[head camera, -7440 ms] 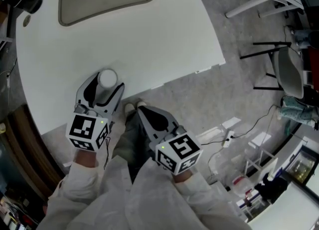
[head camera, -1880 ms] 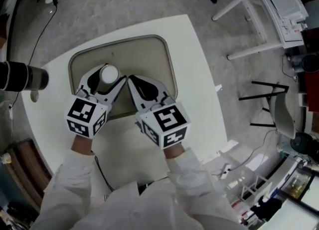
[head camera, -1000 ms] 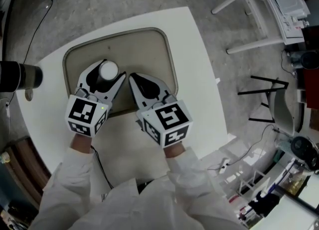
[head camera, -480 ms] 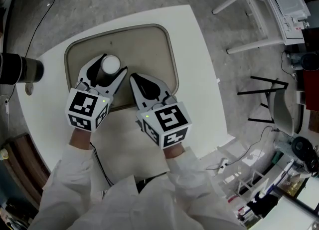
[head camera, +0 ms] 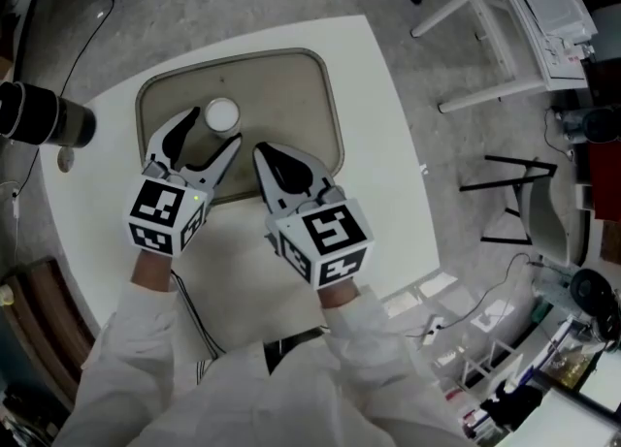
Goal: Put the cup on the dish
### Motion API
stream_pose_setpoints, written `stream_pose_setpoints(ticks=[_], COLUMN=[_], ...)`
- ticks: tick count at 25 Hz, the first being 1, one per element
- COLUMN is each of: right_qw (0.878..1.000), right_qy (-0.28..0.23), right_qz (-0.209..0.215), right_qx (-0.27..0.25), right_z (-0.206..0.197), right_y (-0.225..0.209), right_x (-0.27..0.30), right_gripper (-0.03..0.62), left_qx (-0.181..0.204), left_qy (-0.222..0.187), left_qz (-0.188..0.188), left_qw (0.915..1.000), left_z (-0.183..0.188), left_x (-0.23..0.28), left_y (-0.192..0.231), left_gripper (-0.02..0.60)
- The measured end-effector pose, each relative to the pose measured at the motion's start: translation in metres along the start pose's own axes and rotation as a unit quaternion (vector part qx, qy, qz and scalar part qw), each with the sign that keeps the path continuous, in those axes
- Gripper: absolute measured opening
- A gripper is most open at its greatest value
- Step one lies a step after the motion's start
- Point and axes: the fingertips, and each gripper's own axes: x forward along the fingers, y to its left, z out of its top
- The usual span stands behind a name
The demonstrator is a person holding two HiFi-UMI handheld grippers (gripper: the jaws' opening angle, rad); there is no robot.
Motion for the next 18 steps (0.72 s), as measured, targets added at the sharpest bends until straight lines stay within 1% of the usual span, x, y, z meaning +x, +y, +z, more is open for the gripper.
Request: stream_pose_setpoints(ticks=[4,7,10,14,15,18], right_qw=[1.0,0.999,0.998,0.996,0.995,0.993], right_qy=[-0.017,-0.027,-0.051,-0.07,-0.075,-0.089], right_qz=[0.008,0.012,0.024,0.037,0.04,0.052], right_qx=[-0.01,-0.016,-0.032,-0.042,-0.046,-0.056], right_z=[0.011,0.016,0.03,0.047,0.05,0.057], right_y=[0.017,0.043,0.067,0.089,0.096,0.112], right_x=[-0.013,-0.029,-0.041,-0.064,-0.069,-0.087], right_gripper=[0.014,0.014,0.014,0.014,0.014,0.014], left_qx=[0.018,0.022,0.033,0.051,0.06,0.08], left_qy=[-0.012,-0.028,-0.051,-0.07,-0.075,-0.092], left_qz=[0.01,0.016,0.036,0.048,0.053,0.068], left_qw=[0.9997,0.9992,0.9975,0.9951,0.9939,0.9902], left_z=[0.012,0.021,0.036,0.057,0.061,0.072], left_x=[-0.027,-0.062,-0.094,-0.128,-0.138,-0.164], left_y=[-0.008,-0.018,-0.02,-0.036,-0.04,-0.056], left_gripper=[0.298,0.298,0.298,0.295,0.292,0.251])
